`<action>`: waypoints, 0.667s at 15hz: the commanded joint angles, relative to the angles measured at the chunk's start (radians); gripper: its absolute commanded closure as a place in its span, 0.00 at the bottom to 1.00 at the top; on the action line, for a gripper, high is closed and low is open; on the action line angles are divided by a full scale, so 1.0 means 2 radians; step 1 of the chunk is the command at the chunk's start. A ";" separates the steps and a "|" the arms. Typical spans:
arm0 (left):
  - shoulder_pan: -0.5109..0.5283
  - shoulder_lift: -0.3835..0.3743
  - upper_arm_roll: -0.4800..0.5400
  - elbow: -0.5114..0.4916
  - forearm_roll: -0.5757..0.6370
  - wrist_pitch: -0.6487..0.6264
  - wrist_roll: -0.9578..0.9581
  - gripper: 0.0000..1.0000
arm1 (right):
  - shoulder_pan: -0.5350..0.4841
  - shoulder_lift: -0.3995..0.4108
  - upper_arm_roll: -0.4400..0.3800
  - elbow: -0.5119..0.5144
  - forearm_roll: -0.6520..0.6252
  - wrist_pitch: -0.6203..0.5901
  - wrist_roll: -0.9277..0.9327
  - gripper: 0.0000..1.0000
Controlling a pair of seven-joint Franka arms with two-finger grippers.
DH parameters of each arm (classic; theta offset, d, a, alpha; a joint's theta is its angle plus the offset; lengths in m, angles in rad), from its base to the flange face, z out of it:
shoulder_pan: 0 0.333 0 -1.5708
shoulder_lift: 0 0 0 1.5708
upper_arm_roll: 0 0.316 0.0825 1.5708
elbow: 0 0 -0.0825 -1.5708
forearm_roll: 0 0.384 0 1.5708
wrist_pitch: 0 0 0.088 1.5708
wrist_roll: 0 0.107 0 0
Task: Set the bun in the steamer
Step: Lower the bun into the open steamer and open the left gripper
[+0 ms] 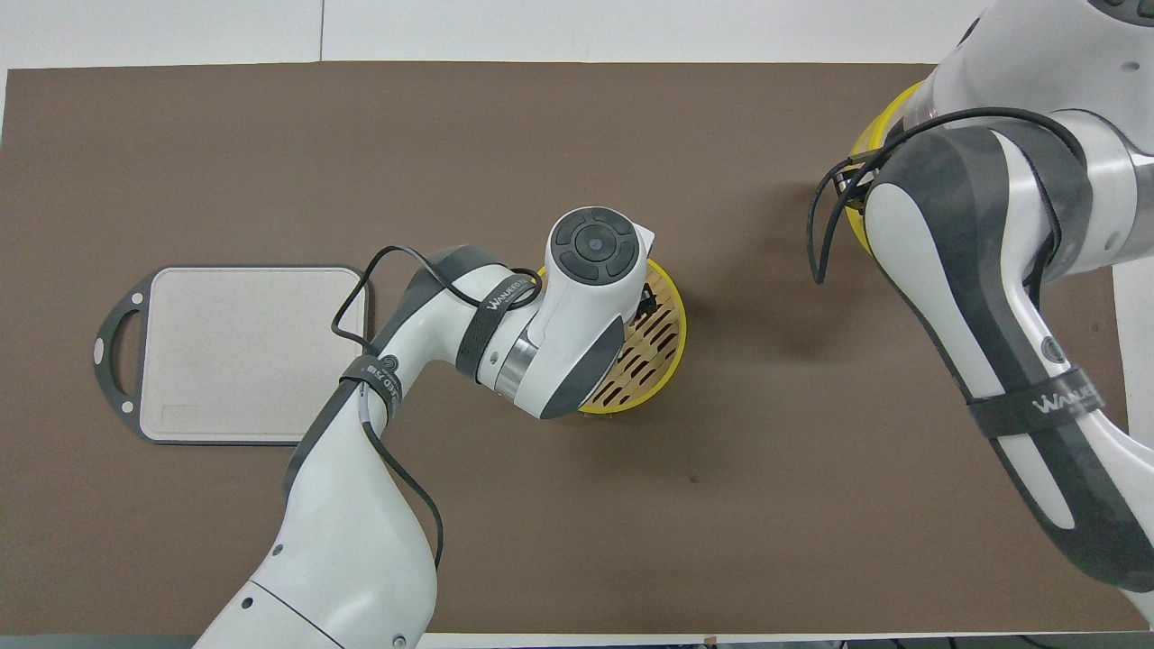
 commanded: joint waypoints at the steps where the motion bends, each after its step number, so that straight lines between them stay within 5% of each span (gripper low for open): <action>1: 0.010 -0.032 0.017 0.011 0.002 -0.037 -0.005 0.00 | 0.001 -0.016 0.008 -0.017 0.001 0.013 0.011 1.00; 7: 0.108 -0.117 0.027 0.011 0.029 -0.106 0.003 0.00 | 0.076 -0.020 0.008 -0.024 0.000 0.013 0.204 1.00; 10: 0.181 -0.140 0.027 0.010 0.038 -0.138 0.094 0.00 | 0.105 -0.019 0.008 -0.017 0.000 0.017 0.263 1.00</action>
